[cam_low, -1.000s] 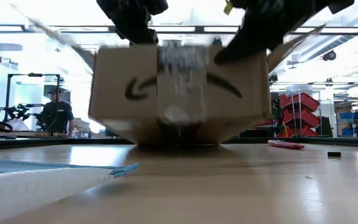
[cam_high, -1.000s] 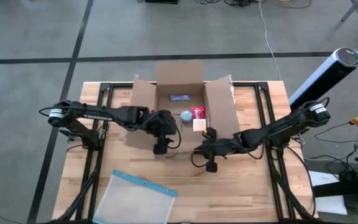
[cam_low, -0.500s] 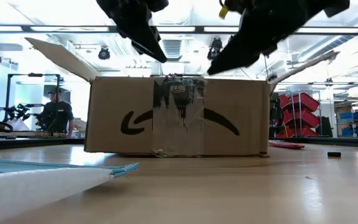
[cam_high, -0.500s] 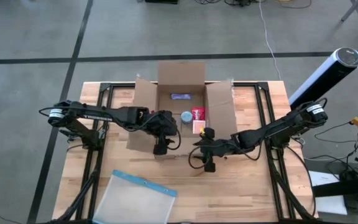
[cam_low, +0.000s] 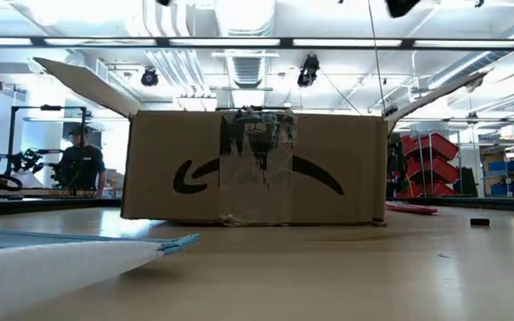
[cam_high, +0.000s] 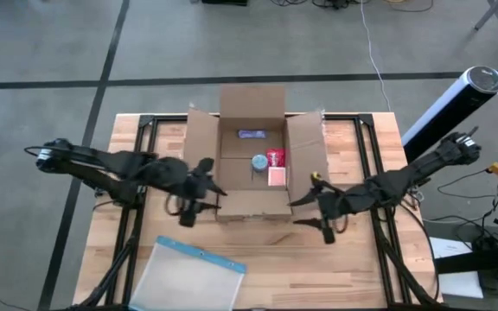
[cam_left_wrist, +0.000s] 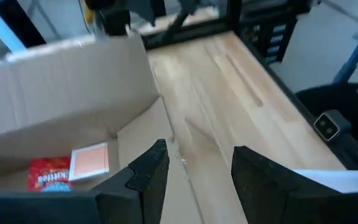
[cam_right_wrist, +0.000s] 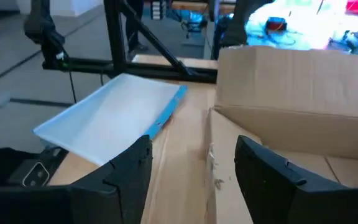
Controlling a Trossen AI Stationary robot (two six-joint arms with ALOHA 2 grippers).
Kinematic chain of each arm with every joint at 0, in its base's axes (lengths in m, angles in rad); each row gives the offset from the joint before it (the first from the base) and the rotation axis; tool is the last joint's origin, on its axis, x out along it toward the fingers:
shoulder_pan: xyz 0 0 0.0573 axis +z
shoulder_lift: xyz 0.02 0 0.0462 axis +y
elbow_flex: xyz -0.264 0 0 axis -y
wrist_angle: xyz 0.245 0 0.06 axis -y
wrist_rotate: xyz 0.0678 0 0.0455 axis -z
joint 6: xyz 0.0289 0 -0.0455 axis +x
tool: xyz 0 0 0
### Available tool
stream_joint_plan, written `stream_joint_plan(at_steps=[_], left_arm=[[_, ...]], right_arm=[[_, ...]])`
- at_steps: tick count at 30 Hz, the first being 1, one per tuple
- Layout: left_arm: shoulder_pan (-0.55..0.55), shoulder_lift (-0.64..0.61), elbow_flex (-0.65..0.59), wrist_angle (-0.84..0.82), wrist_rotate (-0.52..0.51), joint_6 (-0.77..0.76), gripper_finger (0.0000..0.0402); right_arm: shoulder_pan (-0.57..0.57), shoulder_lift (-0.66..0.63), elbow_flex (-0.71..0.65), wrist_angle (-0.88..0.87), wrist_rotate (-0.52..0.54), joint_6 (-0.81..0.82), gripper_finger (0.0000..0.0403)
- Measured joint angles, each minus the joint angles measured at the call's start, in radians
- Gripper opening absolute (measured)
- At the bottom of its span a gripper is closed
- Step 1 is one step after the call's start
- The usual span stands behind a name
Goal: Unpack boxes
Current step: Open the transparent blue transparent zip bag
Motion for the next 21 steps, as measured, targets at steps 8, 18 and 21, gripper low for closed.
stream_joint_plan(at_steps=[8,18,21], left_arm=[[-0.048,-0.280,-0.307,0.222,-0.066,-0.053,0.0155],[-0.048,-0.514,-0.540,0.314,-0.093,-0.057,0.0155],[-0.047,-0.564,-0.597,0.356,-0.150,-0.052,0.0155]], right_arm=[[0.037,-0.149,-0.133,0.017,0.115,0.015,0.0183],[0.036,-0.331,-0.304,0.065,0.116,-0.018,0.0162],[0.036,-0.401,-0.350,0.102,0.116,-0.055,0.0152]])
